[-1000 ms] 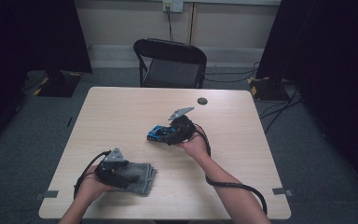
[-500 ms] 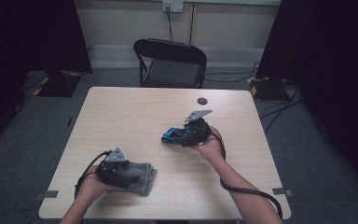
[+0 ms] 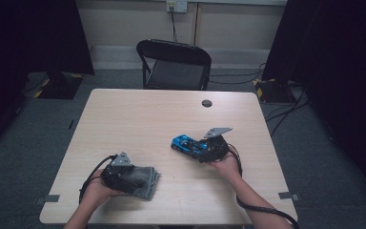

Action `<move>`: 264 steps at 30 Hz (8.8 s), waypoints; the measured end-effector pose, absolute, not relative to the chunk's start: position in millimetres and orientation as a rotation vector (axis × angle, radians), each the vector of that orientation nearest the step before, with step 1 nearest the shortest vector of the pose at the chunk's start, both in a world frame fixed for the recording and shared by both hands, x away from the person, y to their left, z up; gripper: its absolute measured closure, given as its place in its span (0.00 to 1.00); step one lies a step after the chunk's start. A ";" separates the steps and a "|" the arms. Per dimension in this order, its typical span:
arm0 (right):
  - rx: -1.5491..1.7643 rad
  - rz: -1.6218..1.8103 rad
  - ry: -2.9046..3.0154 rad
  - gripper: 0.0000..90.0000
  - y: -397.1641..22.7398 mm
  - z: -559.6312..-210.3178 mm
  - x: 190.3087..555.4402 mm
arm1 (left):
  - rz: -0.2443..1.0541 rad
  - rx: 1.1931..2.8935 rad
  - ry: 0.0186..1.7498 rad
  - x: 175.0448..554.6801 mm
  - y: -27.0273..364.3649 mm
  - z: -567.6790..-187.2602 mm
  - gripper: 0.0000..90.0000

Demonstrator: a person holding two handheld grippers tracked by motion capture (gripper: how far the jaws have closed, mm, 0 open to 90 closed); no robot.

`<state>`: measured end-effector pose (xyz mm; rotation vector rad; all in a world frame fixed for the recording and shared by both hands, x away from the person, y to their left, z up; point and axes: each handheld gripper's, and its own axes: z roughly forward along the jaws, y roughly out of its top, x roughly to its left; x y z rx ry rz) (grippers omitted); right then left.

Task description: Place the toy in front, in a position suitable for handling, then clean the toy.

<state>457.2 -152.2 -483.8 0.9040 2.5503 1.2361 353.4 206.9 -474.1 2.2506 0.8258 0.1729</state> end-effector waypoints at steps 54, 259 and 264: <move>0.871 1.101 2.530 0.18 -160.0 -504.7 436.2 | 0.206 2.245 0.850 348.9 223.8 -464.9 0.26; 0.797 1.137 2.564 0.27 -156.8 -504.4 442.4 | 0.299 2.307 1.168 479.9 63.5 -447.0 0.81; 0.797 1.137 2.564 0.27 -156.7 -504.4 442.4 | 0.292 2.293 1.198 485.1 68.0 -449.3 0.81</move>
